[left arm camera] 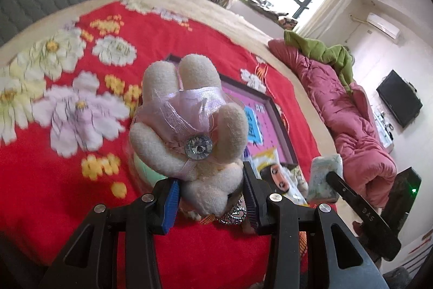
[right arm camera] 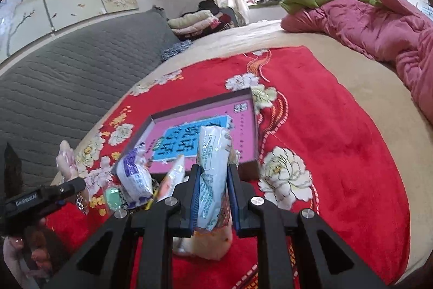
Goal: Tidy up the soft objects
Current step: 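Lift the bunny with the left tool while the right tool carries the tissue pack over the pink box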
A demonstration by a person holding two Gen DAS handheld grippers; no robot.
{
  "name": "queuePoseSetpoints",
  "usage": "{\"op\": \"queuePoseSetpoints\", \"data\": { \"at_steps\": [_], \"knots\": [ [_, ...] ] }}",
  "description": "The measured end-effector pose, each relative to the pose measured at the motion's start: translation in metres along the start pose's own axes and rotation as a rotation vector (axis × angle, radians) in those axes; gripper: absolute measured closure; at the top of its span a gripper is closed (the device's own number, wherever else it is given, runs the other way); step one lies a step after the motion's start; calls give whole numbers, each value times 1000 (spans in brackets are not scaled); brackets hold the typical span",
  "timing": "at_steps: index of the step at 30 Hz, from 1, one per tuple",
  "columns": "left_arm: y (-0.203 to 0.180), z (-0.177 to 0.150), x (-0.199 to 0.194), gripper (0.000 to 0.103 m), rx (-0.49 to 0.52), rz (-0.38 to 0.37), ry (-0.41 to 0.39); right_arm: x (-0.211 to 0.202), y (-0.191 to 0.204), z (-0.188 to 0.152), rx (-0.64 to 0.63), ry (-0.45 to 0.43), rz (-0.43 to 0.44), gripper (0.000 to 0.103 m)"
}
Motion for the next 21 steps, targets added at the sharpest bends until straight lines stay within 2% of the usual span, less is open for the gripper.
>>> {"op": "queuePoseSetpoints", "data": {
  "at_steps": [7, 21],
  "knots": [
    [-2, 31, 0, 60, 80, 20, -60, 3, 5, 13, -23, -32, 34, 83],
    [16, 78, 41, 60, 118, 73, -58, 21, 4, 31, -34, -42, 68, 83]
  ]
}}
Point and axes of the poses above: each gripper's, at about its wrist camera, not at the fingertips, and x roughly the way its jaws point, y to its left, z to its top, the point moved 5 cm from there along x, roughly the way its jaws point, and after that the axes turned 5 degrees about x, right-handed, at the moved point
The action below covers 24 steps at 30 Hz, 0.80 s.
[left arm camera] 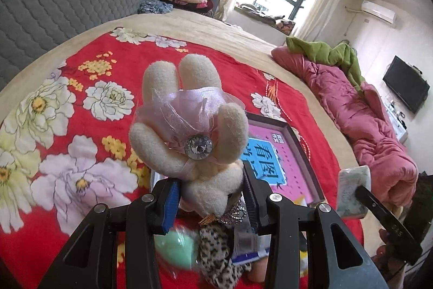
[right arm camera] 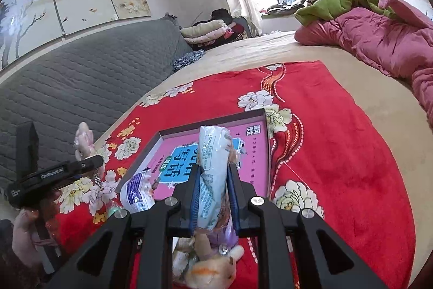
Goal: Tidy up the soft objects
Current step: 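Lift the bunny with the left tool while the right tool carries the tissue pack over the pink box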
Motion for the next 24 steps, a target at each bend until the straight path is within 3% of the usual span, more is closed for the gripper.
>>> {"op": "queuePoseSetpoints", "data": {
  "at_steps": [6, 24],
  "knots": [
    [3, 10, 23, 60, 23, 27, 10, 15, 0, 10, -20, -7, 10, 83],
    [-2, 6, 83, 60, 80, 44, 137, 57, -6, 16, 12, 66, 52, 83]
  ]
}}
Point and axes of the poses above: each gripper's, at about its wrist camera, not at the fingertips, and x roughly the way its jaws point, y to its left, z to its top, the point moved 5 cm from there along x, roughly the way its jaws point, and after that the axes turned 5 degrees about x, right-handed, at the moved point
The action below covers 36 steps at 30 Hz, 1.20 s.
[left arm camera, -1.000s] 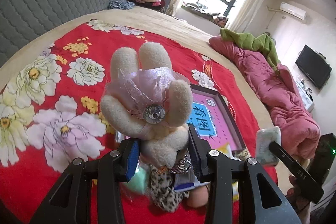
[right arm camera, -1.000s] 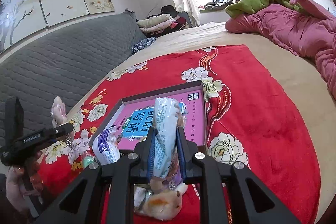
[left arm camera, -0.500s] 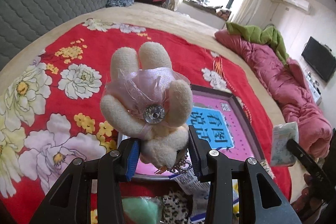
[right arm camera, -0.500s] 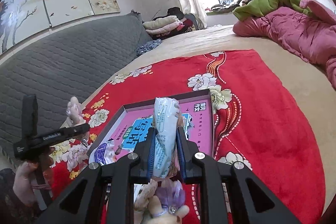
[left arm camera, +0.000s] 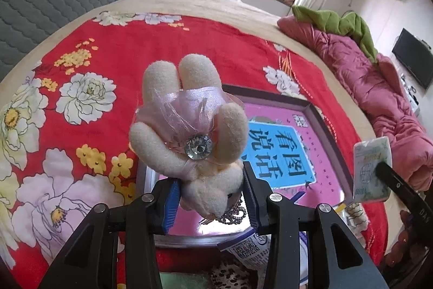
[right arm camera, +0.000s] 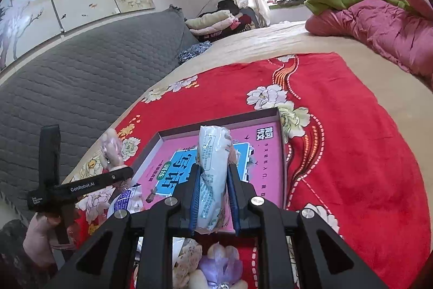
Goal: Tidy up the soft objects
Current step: 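Lift the bunny with the left tool while the right tool carries the tissue pack over the pink box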
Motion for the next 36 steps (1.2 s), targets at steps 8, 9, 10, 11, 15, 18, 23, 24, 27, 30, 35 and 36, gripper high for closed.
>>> {"op": "queuePoseSetpoints", "data": {
  "at_steps": [8, 9, 10, 11, 15, 18, 23, 24, 27, 30, 35, 36],
  "knots": [
    [1, -4, 12, 60, 10, 2, 48, 24, -10, -5, 66, 55, 15, 83],
    [1, -5, 13, 60, 10, 4, 53, 26, -11, -6, 70, 59, 11, 83],
    [2, -5, 15, 60, 10, 4, 56, 29, -13, -6, 74, 67, 9, 83],
    [2, -6, 16, 60, 12, 4, 63, 33, -15, -7, 80, 76, 3, 83],
    [1, -9, 19, 60, 26, 12, 75, 43, -16, -15, 93, 135, 5, 83],
    [0, -10, 21, 60, 30, 10, 84, 49, -16, -20, 86, 163, -4, 83],
    [-1, -12, 23, 60, 41, 15, 97, 48, -19, -20, 67, 162, -54, 82],
    [-1, -12, 24, 60, 42, 16, 98, 48, -21, -19, 62, 166, -72, 82],
    [-2, -13, 25, 60, 50, 19, 105, 48, -26, -18, 45, 169, -122, 81],
    [-2, -14, 27, 60, 55, 24, 116, 46, -31, -17, 34, 162, -163, 78],
    [1, -15, 28, 59, 53, 38, 126, 41, -38, -14, 15, 158, -219, 71],
    [1, -15, 28, 59, 53, 39, 130, 41, -38, -14, 11, 159, -222, 71]
  ]
}}
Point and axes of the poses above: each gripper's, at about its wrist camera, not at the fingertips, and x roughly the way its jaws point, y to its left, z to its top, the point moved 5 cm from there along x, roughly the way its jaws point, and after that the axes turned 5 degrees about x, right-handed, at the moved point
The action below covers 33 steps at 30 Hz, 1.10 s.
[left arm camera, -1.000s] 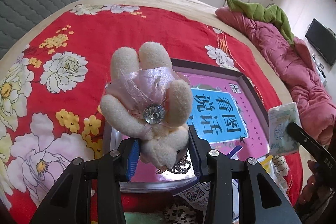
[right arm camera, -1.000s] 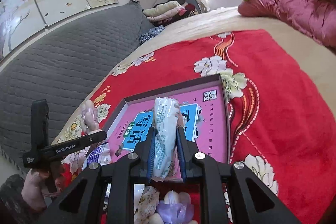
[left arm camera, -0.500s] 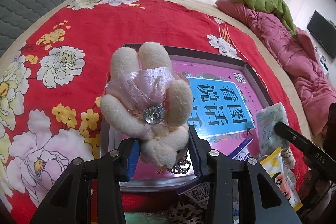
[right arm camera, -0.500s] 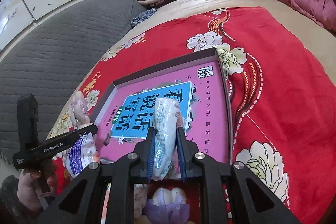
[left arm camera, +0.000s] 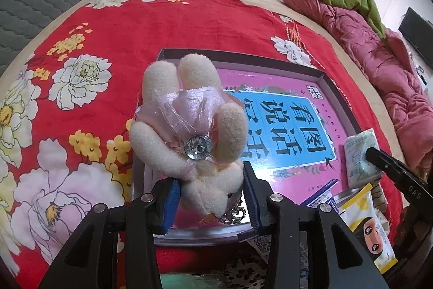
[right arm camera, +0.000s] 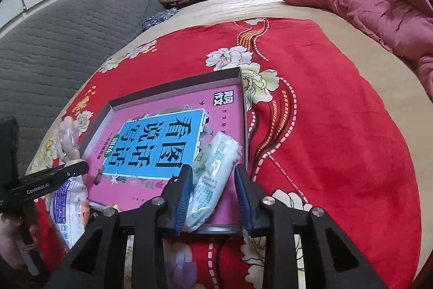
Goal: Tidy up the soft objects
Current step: 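Lift the bunny with the left tool while the right tool carries the tissue pack over the pink box, then release the tissue pack into the pink box while the left tool releases the bunny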
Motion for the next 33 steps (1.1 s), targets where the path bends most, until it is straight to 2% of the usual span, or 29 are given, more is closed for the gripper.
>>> {"op": "queuePoseSetpoints", "data": {
  "at_steps": [4, 8, 16, 24, 33],
  "knots": [
    [1, 0, 1, 59, 5, 11, 7, -2, 7, -1, -68, -9, -56, 71],
    [3, -1, 2, 58, 12, 26, 25, -6, 10, -1, -150, -34, -157, 62],
    [5, -3, 3, 58, 11, 36, 38, -10, 2, -1, -138, -32, -196, 55],
    [7, -3, 2, 58, 11, 40, 45, -18, -11, 2, -90, -61, -222, 55],
    [6, -5, 3, 57, 19, 42, 57, 1, -10, -7, -114, 3, -254, 55]
  ]
}}
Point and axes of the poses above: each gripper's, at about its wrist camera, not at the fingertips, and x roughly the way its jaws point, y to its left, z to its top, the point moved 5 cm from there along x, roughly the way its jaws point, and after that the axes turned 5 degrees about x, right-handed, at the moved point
